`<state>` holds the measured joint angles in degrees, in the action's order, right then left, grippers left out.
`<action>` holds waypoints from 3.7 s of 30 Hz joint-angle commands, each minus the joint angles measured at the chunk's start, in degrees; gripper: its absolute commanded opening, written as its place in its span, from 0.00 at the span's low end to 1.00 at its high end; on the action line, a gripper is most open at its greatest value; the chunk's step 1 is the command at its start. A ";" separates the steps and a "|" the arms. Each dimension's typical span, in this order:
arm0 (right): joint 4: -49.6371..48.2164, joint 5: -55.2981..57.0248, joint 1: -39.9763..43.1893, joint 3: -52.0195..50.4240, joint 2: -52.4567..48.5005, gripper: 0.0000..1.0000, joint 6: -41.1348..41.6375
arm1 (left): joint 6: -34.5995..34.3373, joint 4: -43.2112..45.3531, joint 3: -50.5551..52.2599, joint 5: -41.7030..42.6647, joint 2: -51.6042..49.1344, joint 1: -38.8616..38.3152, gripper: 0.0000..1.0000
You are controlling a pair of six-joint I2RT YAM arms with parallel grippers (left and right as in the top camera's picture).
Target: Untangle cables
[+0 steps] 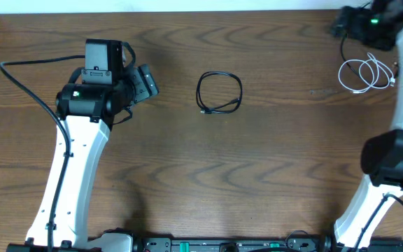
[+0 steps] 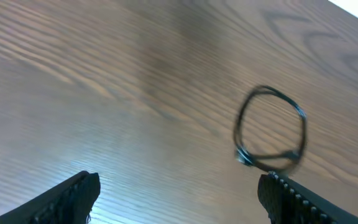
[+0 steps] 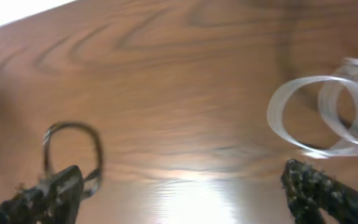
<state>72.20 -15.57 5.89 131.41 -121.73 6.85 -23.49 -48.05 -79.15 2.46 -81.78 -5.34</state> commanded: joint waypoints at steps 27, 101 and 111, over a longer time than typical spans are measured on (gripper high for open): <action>0.81 21.68 -34.93 -0.09 -21.86 0.49 29.07 | 0.33 -4.02 -0.57 -5.53 -0.22 7.04 0.86; 4.87 -14.99 29.70 -10.36 18.78 0.55 -8.22 | 0.33 -5.03 -0.57 -5.51 -0.22 7.04 0.98; 13.09 -21.59 8.41 -10.36 32.61 0.99 -15.28 | 0.33 -5.05 -0.57 -5.53 -0.22 7.04 0.98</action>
<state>84.33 -35.66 17.91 120.51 -96.01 -6.37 -23.53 -52.90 -79.15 -2.09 -81.78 1.50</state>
